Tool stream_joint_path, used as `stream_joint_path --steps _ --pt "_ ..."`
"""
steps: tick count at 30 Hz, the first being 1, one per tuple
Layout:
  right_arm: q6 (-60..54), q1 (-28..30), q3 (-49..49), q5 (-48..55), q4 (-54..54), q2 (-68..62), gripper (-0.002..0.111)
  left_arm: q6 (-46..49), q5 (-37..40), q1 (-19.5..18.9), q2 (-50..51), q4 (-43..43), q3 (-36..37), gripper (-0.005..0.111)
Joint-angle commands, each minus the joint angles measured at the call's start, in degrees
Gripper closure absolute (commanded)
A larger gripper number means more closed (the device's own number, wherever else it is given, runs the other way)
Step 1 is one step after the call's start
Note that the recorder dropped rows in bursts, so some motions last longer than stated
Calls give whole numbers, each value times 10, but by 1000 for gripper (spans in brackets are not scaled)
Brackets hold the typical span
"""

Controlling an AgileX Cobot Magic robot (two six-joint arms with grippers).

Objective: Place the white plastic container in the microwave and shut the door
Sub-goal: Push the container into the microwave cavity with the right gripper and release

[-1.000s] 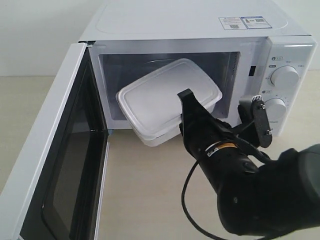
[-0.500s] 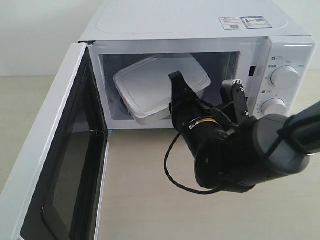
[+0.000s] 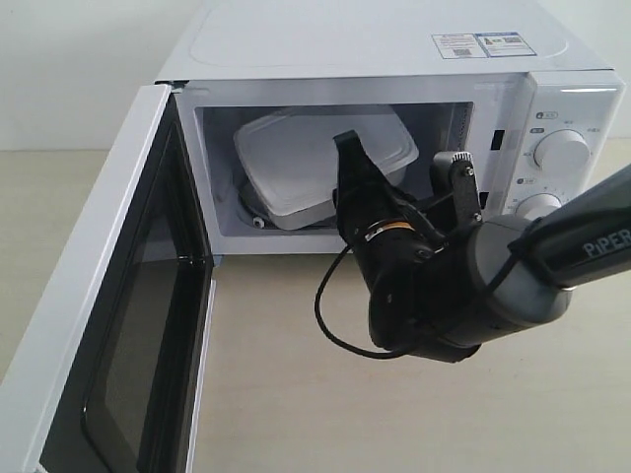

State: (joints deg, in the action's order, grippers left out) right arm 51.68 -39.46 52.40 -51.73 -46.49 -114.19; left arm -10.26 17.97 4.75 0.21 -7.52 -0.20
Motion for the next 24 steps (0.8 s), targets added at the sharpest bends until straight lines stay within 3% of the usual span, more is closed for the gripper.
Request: stream_joint_path --steps 1,3,11,19,21,22,23,24 --pt "-1 6 3 -19 5 3 81 2 0 -1 -2 0 2 103" --pt "-1 6 3 -19 5 3 76 2 0 -1 -2 0 2 103" --pt "-2 6 3 -19 33 3 76 2 0 -1 -2 0 2 103" --pt "-33 6 -45 -30 209 5 76 2 0 -1 -2 0 2 103" --pt "-133 6 -74 -38 228 6 76 2 0 -1 -2 0 2 103" --pt "-254 6 -82 -43 254 6 79 2 0 -1 -2 0 2 103" --pt "-309 6 -84 -44 270 8 84 2 0 -1 -2 0 2 103" --pt "-438 6 -84 -37 306 10 97 2 0 -1 -2 0 2 103"
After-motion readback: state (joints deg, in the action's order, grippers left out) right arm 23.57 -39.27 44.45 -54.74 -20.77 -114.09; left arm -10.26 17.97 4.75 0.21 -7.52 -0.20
